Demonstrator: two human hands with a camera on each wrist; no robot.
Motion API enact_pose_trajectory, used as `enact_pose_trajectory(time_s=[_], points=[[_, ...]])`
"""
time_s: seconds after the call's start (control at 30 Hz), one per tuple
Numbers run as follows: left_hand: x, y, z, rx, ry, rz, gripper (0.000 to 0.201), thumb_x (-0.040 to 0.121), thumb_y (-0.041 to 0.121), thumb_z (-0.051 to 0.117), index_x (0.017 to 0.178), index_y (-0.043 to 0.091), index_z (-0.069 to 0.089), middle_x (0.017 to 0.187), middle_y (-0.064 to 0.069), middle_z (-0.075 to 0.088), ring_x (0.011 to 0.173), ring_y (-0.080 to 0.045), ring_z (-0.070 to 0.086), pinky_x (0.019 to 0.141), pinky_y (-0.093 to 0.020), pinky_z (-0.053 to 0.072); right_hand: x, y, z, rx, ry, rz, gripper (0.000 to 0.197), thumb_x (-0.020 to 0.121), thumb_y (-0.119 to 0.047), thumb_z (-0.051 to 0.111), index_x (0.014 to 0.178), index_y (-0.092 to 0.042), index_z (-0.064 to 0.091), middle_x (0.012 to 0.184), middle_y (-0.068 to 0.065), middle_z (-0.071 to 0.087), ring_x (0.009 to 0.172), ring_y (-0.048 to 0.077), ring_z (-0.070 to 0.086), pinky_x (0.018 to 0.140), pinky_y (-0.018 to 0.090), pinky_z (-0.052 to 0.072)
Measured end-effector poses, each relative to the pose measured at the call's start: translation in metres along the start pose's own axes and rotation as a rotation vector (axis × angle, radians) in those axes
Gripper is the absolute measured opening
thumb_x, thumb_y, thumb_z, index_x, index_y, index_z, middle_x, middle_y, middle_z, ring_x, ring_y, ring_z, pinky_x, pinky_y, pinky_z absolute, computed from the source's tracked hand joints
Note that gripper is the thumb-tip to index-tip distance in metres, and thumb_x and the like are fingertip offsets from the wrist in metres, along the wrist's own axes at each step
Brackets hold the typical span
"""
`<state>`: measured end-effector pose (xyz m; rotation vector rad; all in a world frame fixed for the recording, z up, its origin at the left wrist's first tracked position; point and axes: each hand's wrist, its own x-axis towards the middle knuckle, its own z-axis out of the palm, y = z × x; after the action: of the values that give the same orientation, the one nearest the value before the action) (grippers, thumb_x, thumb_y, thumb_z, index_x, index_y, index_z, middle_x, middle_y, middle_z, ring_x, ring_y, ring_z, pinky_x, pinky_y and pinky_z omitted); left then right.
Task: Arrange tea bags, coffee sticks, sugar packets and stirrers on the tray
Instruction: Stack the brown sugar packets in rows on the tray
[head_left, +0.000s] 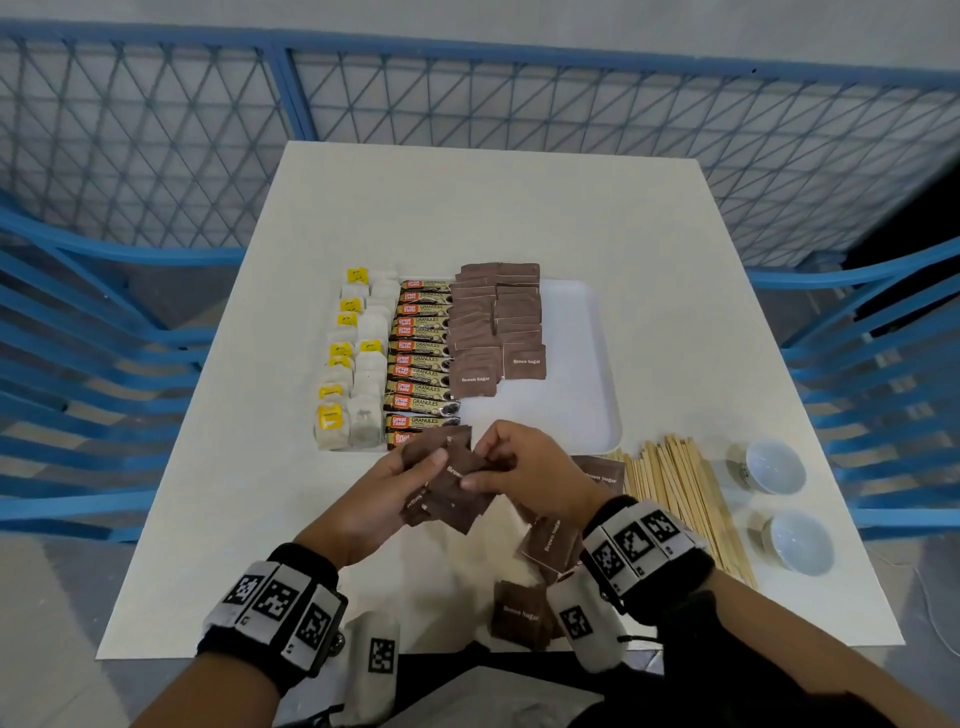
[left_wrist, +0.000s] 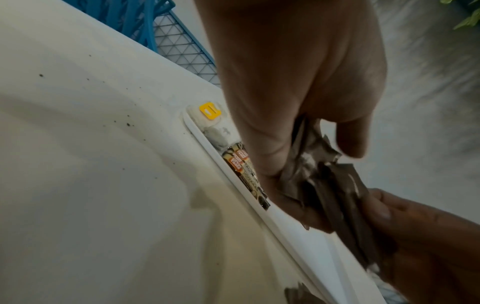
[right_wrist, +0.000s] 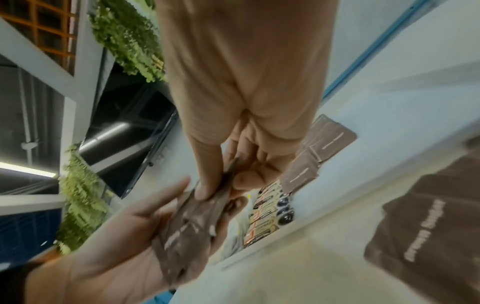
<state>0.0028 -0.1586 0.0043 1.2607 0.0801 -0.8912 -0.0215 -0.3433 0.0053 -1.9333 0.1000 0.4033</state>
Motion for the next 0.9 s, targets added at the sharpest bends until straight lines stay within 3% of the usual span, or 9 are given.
enact_pose_trajectory(time_s=[0.1, 0.27, 0.4, 0.47, 0.57, 0.7, 0.73, 0.83, 0.9], points=[[0.002, 0.002, -0.002, 0.228, -0.037, 0.021, 0.045, 0.078, 0.02, 0.072, 0.12, 0.025, 0.054, 0.081, 0.004, 0.066, 0.062, -0.009, 0.056, 0.048, -0.02, 0.034, 0.001, -0.002, 0.007, -0.016, 0.036, -0.029, 0.024, 0.073, -0.016, 0.078, 0.074, -0.022, 0.055, 0.071, -0.008, 0.058, 0.059, -0.003, 0.05, 0.057, 0.008, 0.042], [0.003, 0.0, -0.007, 0.286, -0.077, 0.012, 0.051, 0.074, 0.013, 0.071, 0.122, 0.025, 0.055, 0.085, 0.002, 0.067, 0.063, -0.01, 0.057, 0.044, -0.02, 0.033, -0.012, 0.003, 0.016, -0.176, 0.017, -0.113, 0.018, 0.083, -0.026, 0.068, 0.092, -0.016, 0.056, 0.082, -0.01, 0.056, 0.069, 0.0, 0.048, 0.061, 0.009, 0.04], [0.003, -0.002, -0.012, 0.343, -0.011, 0.011, 0.041, 0.085, 0.004, 0.065, 0.121, 0.02, 0.055, 0.083, -0.005, 0.063, 0.063, -0.012, 0.053, 0.044, -0.021, 0.032, -0.035, 0.018, 0.015, -0.334, -0.079, -0.018, 0.034, 0.092, -0.045, 0.049, 0.107, -0.015, 0.048, 0.095, -0.004, 0.054, 0.079, 0.008, 0.05, 0.068, 0.019, 0.045], [0.004, -0.003, -0.014, 0.351, 0.036, 0.006, 0.036, 0.086, 0.0, 0.062, 0.117, 0.018, 0.055, 0.078, -0.001, 0.063, 0.057, -0.007, 0.054, 0.042, -0.02, 0.032, -0.045, 0.028, 0.012, -0.632, -0.187, -0.072, 0.041, 0.086, -0.052, 0.054, 0.11, -0.018, 0.049, 0.104, -0.003, 0.053, 0.089, 0.011, 0.049, 0.079, 0.025, 0.045], [0.005, -0.004, -0.015, 0.364, 0.054, 0.012, 0.035, 0.086, 0.0, 0.061, 0.114, 0.019, 0.055, 0.074, 0.005, 0.064, 0.055, -0.004, 0.054, 0.042, -0.019, 0.032, -0.057, 0.038, 0.012, -0.974, -0.334, -0.187, 0.043, 0.081, -0.048, 0.06, 0.111, -0.018, 0.053, 0.111, 0.0, 0.052, 0.096, 0.016, 0.045, 0.08, 0.028, 0.037], [0.006, -0.005, -0.012, 0.36, 0.054, 0.017, 0.035, 0.086, 0.0, 0.061, 0.113, 0.021, 0.055, 0.068, 0.013, 0.067, 0.055, -0.002, 0.056, 0.041, -0.018, 0.031, -0.064, 0.043, 0.021, -1.191, -0.434, -0.172, 0.038, 0.051, -0.053, 0.077, 0.075, -0.027, 0.064, 0.076, -0.009, 0.058, 0.067, 0.009, 0.055, 0.055, 0.019, 0.047], [0.007, -0.006, -0.012, 0.355, 0.055, 0.019, 0.035, 0.086, 0.0, 0.061, 0.112, 0.022, 0.056, 0.071, 0.013, 0.067, 0.056, -0.002, 0.057, 0.041, -0.018, 0.031, -0.064, 0.043, 0.023, -1.199, -0.407, -0.201, 0.036, 0.054, -0.051, 0.077, 0.076, -0.025, 0.065, 0.077, -0.007, 0.059, 0.068, 0.01, 0.056, 0.057, 0.02, 0.048], [0.008, -0.008, -0.011, 0.342, 0.067, 0.015, 0.036, 0.085, -0.001, 0.062, 0.11, 0.023, 0.056, 0.073, 0.011, 0.068, 0.058, -0.004, 0.058, 0.041, -0.018, 0.031, -0.065, 0.037, 0.026, -1.114, -0.453, -0.201, 0.028, 0.091, -0.026, 0.051, 0.109, -0.005, 0.058, 0.112, 0.013, 0.055, 0.104, 0.028, 0.05, 0.089, 0.036, 0.042], [0.009, -0.01, -0.011, 0.336, 0.062, 0.01, 0.035, 0.085, -0.002, 0.061, 0.11, 0.023, 0.056, 0.072, 0.011, 0.068, 0.057, -0.003, 0.059, 0.04, -0.018, 0.03, -0.064, 0.035, 0.027, -1.015, -0.458, -0.154, 0.028, 0.096, -0.021, 0.043, 0.115, -0.002, 0.052, 0.117, 0.017, 0.055, 0.107, 0.032, 0.049, 0.092, 0.039, 0.039]])
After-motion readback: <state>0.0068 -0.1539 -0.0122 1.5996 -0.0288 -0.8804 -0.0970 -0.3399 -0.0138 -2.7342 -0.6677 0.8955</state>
